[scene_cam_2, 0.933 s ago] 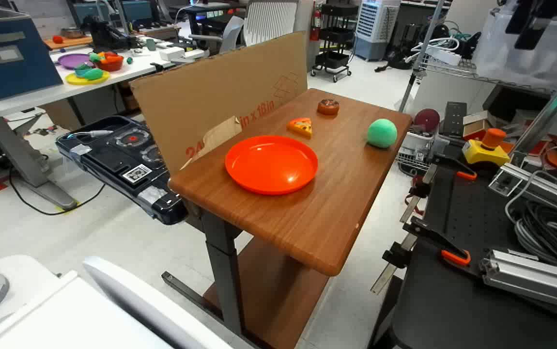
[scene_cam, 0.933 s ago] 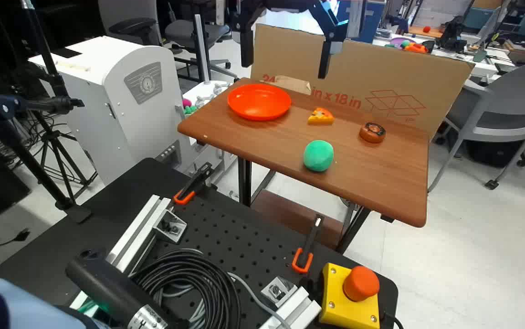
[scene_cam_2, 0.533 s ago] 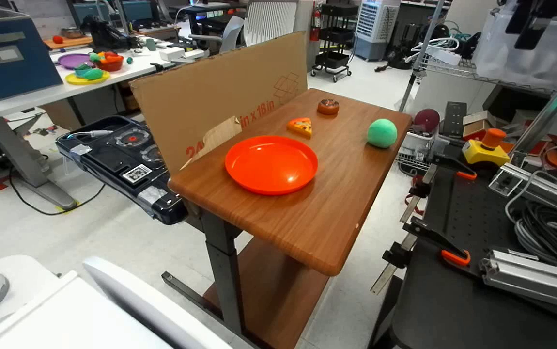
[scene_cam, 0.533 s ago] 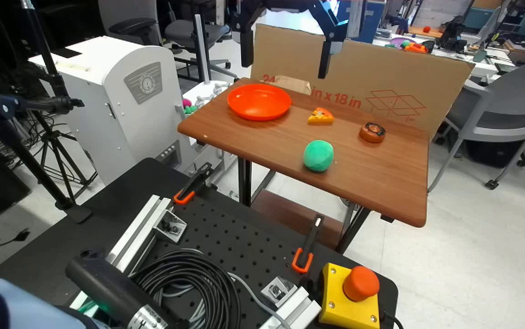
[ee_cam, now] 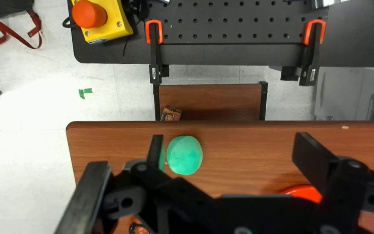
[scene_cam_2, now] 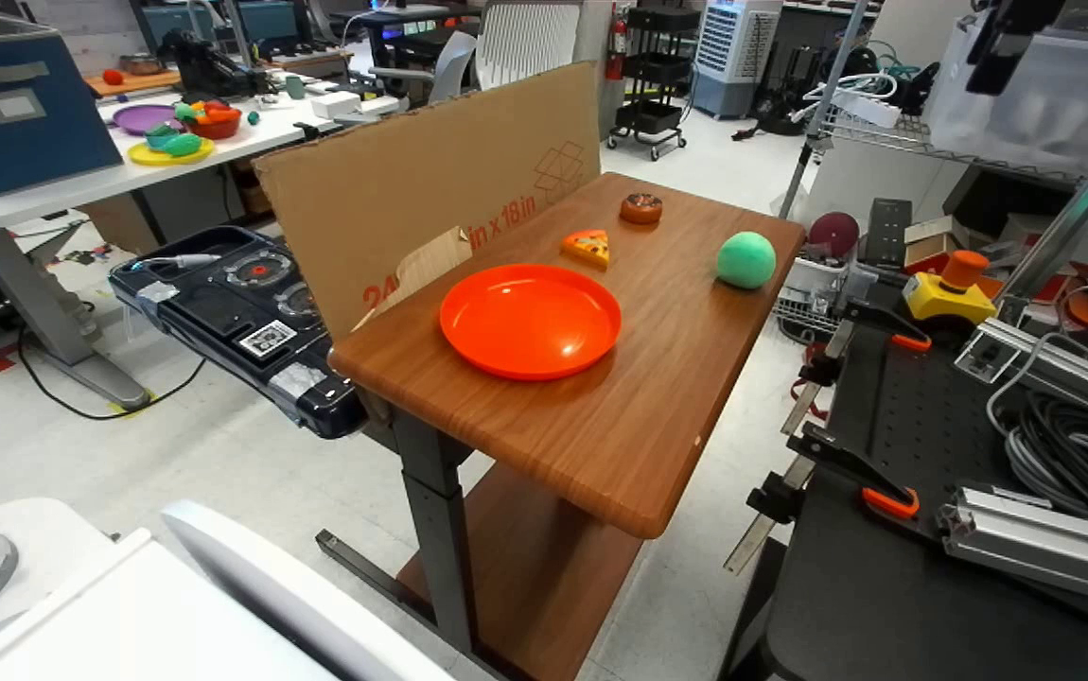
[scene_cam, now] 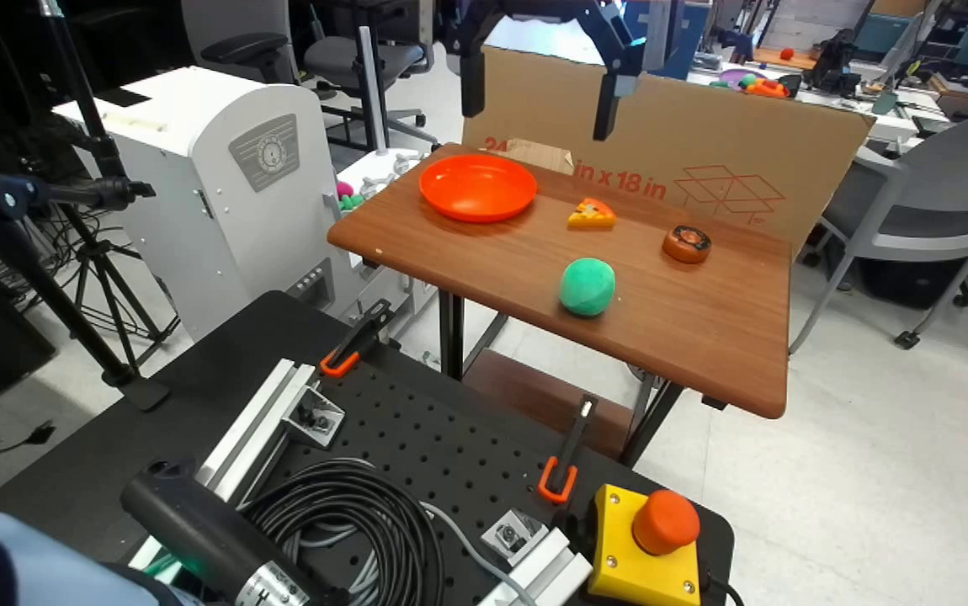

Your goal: Pick up the pee and put it on the orange plate

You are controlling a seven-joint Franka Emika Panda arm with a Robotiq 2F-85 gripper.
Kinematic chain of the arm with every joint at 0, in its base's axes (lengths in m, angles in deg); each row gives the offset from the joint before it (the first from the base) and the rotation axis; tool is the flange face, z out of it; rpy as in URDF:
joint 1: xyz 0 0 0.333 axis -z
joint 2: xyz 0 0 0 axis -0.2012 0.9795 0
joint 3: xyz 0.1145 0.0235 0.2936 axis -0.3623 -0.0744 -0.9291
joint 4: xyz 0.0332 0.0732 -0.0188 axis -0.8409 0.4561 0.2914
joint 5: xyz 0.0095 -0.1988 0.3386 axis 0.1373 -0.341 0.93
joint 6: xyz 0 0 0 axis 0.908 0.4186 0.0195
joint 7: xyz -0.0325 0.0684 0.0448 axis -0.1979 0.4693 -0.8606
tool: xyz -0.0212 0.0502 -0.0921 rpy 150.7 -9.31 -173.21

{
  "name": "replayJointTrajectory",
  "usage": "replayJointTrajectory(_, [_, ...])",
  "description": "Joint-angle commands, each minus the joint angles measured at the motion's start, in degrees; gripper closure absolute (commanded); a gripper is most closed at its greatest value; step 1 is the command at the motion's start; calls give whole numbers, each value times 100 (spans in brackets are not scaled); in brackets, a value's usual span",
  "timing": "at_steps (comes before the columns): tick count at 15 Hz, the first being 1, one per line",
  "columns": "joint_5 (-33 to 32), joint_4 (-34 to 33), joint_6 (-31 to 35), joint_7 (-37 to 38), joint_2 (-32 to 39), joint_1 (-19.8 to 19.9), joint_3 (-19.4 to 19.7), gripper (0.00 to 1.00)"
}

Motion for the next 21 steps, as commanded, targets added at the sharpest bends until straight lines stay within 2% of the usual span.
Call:
replayJointTrajectory(1, [-89, -590, 538, 413, 1001, 216, 13, 0])
replayJointTrajectory(7, [-360, -1563, 1444, 925, 2939, 498, 108, 0])
replayJointTrajectory(12, [-656, -2214, 1867, 1202, 4303, 345, 282, 0])
replayJointTrajectory(21, [-612, -2823, 1638, 1225, 5487, -92, 434, 0])
